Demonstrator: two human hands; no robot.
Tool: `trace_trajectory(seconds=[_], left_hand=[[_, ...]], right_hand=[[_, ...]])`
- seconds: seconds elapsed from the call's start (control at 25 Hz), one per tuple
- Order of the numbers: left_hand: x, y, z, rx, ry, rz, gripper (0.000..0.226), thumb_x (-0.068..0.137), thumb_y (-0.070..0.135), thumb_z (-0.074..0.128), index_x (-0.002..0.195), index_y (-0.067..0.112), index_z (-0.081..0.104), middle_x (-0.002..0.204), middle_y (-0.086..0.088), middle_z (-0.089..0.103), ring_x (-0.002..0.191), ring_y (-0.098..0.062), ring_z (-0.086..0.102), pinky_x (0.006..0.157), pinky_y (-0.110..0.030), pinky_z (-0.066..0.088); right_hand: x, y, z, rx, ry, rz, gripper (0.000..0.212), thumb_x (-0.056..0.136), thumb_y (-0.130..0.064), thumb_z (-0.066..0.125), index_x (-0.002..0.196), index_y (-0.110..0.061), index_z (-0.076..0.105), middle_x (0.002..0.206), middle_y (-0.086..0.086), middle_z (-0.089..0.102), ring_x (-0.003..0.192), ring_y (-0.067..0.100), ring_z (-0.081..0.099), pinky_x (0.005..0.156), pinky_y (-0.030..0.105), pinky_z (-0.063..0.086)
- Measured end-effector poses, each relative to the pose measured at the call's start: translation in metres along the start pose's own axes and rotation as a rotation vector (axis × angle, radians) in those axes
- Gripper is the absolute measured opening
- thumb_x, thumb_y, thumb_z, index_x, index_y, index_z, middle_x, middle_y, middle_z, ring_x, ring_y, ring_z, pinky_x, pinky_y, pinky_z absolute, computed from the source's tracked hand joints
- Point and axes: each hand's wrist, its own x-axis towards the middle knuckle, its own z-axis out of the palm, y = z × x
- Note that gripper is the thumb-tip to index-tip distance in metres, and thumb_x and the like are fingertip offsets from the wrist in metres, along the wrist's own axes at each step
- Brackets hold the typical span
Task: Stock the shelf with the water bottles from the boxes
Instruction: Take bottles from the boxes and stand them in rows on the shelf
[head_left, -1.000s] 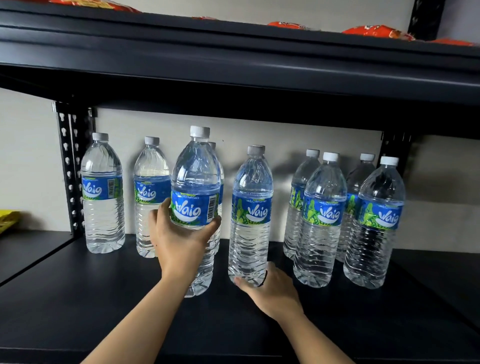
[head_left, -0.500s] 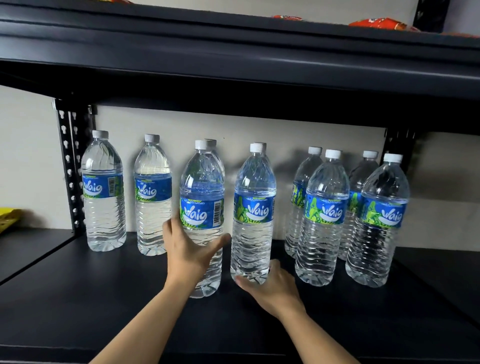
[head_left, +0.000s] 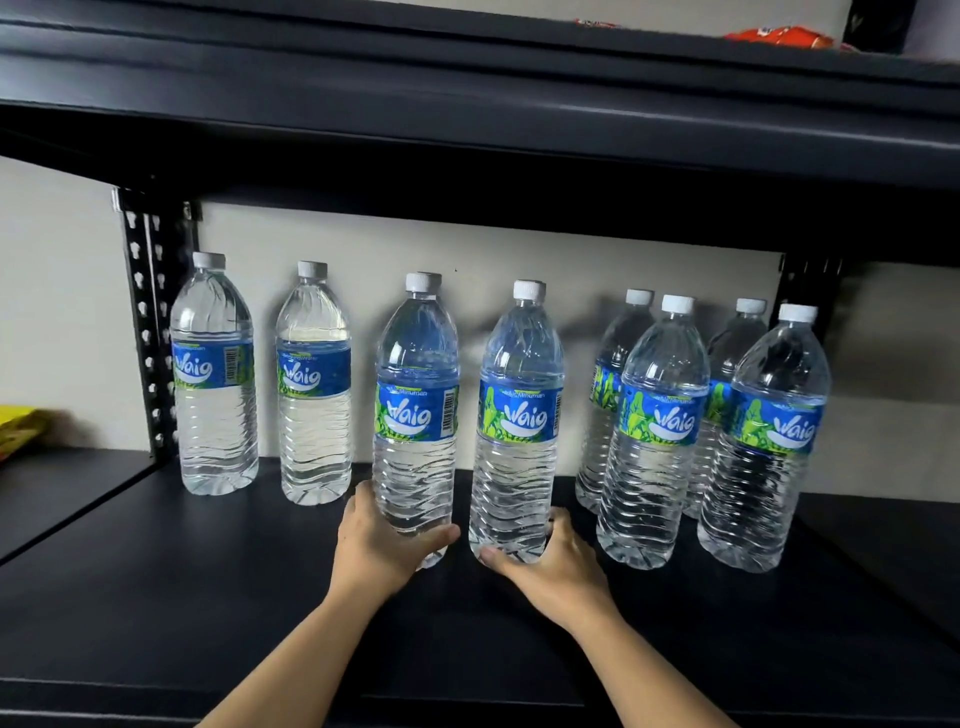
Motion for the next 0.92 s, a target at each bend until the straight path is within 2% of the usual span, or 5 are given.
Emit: trace_trajectory(seconds=[0.16, 0.28, 0.4, 0.64, 0.92], left_hand=[[0.010, -0.001, 0.006, 0.004, -0.013, -0.004, 0.105, 0.051, 0.048, 0.094, 0.134, 0.011, 0.041, 0.133, -0.010, 0.051, 0.128, -0.025, 0.047, 0.105, -0.035, 0.039], [0.010, -0.004, 0.005, -0.021, -0.028, 0.002, 0.108, 0.051, 0.050, 0.093, 0.138, 0.015, 0.040, 0.135, -0.008, 0.051, 0.129, -0.023, 0.047, 0.106, -0.035, 0.039], [0.010, -0.008, 0.002, -0.011, -0.071, 0.004, 0.109, 0.050, 0.042, 0.096, 0.139, 0.016, 0.038, 0.134, -0.004, 0.055, 0.127, -0.022, 0.050, 0.104, -0.032, 0.040], [0.009, -0.013, -0.001, 0.004, -0.055, -0.046, 0.084, 0.049, 0.029, 0.096, 0.120, 0.018, 0.052, 0.114, -0.001, 0.064, 0.112, -0.022, 0.059, 0.096, -0.035, 0.049], [0.012, -0.016, 0.000, -0.013, -0.045, -0.071, 0.081, 0.047, 0.031, 0.094, 0.116, 0.021, 0.053, 0.110, 0.001, 0.065, 0.110, -0.021, 0.060, 0.096, -0.037, 0.051]], right_hand=[[0.001, 0.000, 0.001, -0.004, -0.001, -0.012, 0.096, 0.052, -0.088, 0.060, 0.128, -0.034, 0.039, 0.132, -0.010, 0.057, 0.126, 0.023, 0.050, 0.099, 0.037, 0.045], [0.001, -0.001, 0.001, -0.018, -0.005, -0.019, 0.093, 0.053, -0.087, 0.060, 0.128, -0.035, 0.044, 0.133, -0.010, 0.057, 0.127, 0.022, 0.050, 0.101, 0.036, 0.045], [0.001, 0.000, 0.000, -0.029, -0.004, -0.010, 0.089, 0.056, -0.085, 0.062, 0.125, -0.033, 0.046, 0.132, -0.008, 0.059, 0.126, 0.022, 0.051, 0.100, 0.035, 0.046], [-0.001, -0.003, -0.001, -0.031, -0.007, 0.009, 0.091, 0.054, -0.086, 0.062, 0.125, -0.032, 0.045, 0.129, -0.007, 0.060, 0.124, 0.023, 0.053, 0.099, 0.037, 0.046], [-0.002, -0.003, -0.004, -0.003, -0.029, 0.014, 0.078, 0.063, -0.076, 0.069, 0.124, -0.031, 0.048, 0.127, -0.008, 0.062, 0.120, 0.020, 0.057, 0.095, 0.033, 0.047]])
